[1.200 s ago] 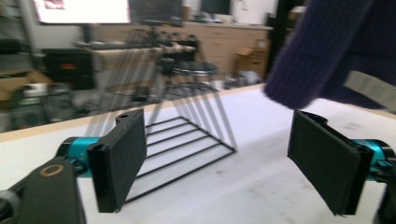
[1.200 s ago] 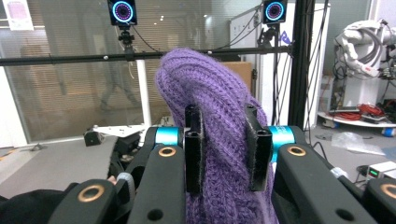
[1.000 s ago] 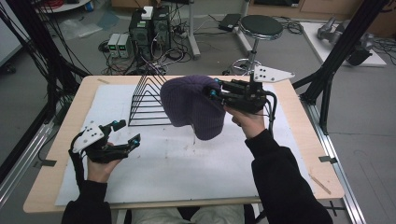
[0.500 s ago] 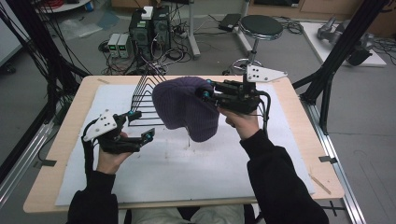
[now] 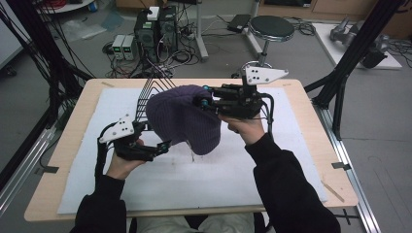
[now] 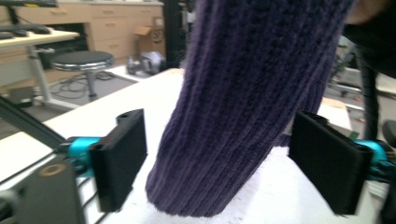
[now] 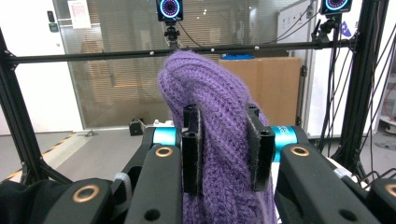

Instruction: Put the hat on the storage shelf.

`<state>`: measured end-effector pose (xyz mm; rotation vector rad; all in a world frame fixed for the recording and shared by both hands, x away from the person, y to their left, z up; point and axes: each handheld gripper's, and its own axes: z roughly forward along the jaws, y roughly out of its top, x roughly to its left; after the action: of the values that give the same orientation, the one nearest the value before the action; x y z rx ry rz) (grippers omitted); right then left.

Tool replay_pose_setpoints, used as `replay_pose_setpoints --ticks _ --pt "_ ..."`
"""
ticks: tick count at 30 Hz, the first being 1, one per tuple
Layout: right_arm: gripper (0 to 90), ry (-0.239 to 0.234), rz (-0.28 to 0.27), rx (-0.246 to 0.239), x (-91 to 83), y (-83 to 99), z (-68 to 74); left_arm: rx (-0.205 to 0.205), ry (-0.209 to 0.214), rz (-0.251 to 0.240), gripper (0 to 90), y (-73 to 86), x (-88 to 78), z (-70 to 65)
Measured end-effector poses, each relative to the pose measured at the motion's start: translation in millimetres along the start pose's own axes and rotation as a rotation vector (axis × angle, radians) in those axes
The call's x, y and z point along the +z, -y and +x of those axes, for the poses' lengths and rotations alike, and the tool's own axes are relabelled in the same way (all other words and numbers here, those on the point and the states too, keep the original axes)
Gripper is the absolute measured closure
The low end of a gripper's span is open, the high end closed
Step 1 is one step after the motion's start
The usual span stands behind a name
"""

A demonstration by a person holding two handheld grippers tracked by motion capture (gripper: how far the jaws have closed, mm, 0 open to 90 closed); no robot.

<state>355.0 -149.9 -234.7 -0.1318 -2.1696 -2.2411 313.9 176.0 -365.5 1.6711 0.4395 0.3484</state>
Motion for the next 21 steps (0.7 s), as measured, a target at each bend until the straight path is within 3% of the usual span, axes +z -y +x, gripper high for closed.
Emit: replay_pose_setpoints --ticks 2,5,8,11,17,21 --pt "72.1 0.004 -0.001 0.004 0.0 0.3 -0.9 0.032 0.012 0.011 45.7 0.2 0.0 -1.9" --pt "72.1 0.018 -0.003 0.005 -2.5 -0.1 -2.9 0.029 -0.005 0.011 56.9 -0.2 -0.5 -2.9" --pt "72.2 0.034 0.004 -0.001 -6.2 -0.4 -5.9 0.026 -0.082 0.004 77.5 -2.1 -4.6 -0.6" --pt "72.3 0.073 0.006 -0.006 -9.1 -0.3 -9.9 0.02 -0.156 -0.014 81.4 -5.6 -10.1 4.3" --pt "72.3 0.152 0.001 -0.014 -5.9 0.8 -22.1 0.035 -0.217 -0.002 82.1 -16.3 -14.4 14.9" --pt "72.4 0.169 -0.011 -0.01 0.4 -3.1 -31.7 0.029 -0.242 -0.022 82.2 -24.0 -18.3 22.6"
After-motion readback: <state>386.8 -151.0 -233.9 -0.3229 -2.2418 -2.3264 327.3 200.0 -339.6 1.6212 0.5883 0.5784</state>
